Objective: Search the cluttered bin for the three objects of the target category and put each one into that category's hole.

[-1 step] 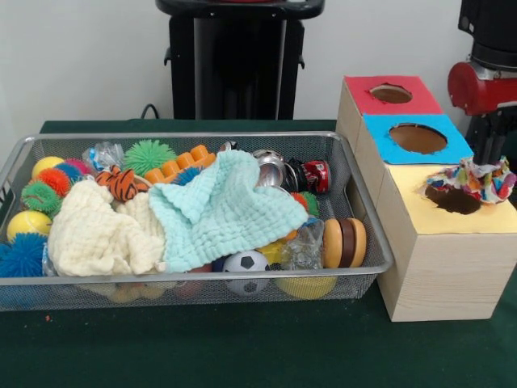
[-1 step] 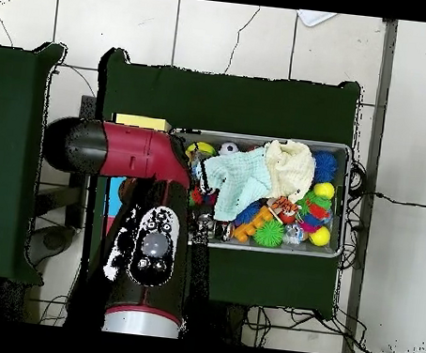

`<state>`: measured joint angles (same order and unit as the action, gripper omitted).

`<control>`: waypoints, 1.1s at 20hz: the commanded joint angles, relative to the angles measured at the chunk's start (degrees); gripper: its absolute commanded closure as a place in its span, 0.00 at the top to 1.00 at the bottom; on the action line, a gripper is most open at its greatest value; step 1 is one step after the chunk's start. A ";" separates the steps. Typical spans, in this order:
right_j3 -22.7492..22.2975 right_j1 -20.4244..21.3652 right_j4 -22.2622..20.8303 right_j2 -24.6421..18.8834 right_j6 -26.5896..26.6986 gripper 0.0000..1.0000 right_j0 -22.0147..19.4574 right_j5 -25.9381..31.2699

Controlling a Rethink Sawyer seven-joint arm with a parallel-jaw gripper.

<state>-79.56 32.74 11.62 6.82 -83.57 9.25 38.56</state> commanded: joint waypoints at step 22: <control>-4.22 3.36 -2.59 -6.66 -7.41 0.00 -7.26 11.57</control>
<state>-79.61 35.85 7.15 5.36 -83.57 2.84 39.29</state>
